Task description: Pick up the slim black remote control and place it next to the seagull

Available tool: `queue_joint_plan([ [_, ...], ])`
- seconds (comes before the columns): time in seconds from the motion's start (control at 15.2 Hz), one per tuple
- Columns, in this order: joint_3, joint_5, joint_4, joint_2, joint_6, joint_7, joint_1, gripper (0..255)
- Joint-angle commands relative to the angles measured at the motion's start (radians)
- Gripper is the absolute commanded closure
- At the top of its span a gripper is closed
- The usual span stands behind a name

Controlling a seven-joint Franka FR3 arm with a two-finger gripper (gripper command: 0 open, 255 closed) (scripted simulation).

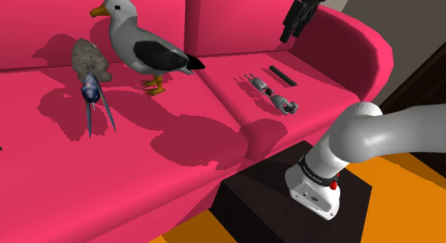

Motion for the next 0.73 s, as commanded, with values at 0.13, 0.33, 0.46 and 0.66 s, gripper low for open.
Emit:
queue_joint_plan([
  [0.13, -0.036, -0.018, -0.025, 0.015, 0.037, -0.020, -0.018, 0],
  [0.33, -0.090, -0.044, -0.057, 0.046, 0.094, -0.049, -0.046, 0],
  [0.46, -0.126, -0.061, -0.074, 0.071, 0.133, -0.068, -0.064, 0],
  [0.66, -0.182, -0.083, -0.092, 0.116, 0.191, -0.097, -0.090, 0],
])
